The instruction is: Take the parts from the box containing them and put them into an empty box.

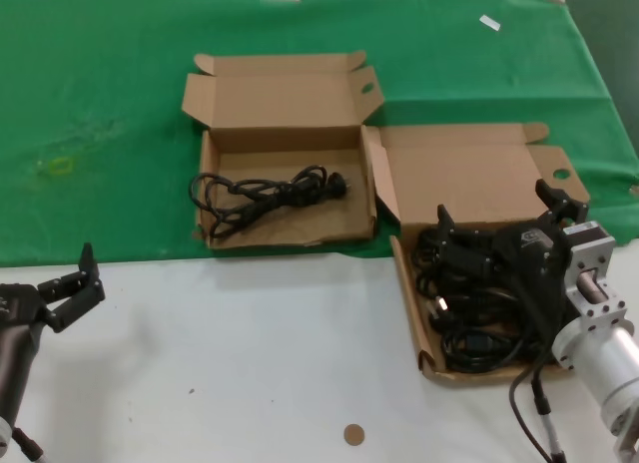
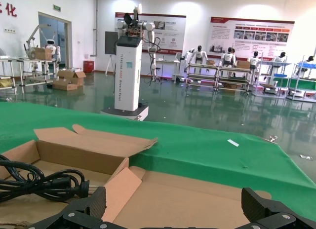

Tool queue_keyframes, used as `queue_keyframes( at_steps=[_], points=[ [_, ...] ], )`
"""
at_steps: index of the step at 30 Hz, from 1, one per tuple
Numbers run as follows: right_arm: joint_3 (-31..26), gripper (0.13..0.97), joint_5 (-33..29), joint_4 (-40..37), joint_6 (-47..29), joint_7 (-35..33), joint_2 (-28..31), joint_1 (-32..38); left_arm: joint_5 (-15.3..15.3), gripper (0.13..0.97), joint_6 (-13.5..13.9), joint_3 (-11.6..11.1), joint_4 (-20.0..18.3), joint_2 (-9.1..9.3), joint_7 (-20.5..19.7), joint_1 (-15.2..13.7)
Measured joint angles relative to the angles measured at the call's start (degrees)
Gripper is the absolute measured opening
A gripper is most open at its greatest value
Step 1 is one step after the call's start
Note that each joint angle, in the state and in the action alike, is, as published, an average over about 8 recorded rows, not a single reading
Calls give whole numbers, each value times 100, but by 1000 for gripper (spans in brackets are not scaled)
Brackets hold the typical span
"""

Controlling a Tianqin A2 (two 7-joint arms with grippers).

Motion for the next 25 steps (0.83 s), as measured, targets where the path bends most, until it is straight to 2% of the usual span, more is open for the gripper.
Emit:
queue_keyframes(
  at_steps=[25],
  points=[
    [0,966,0,0,0,0,0,0,0,966,0,0,0,0,0,0]
  ],
)
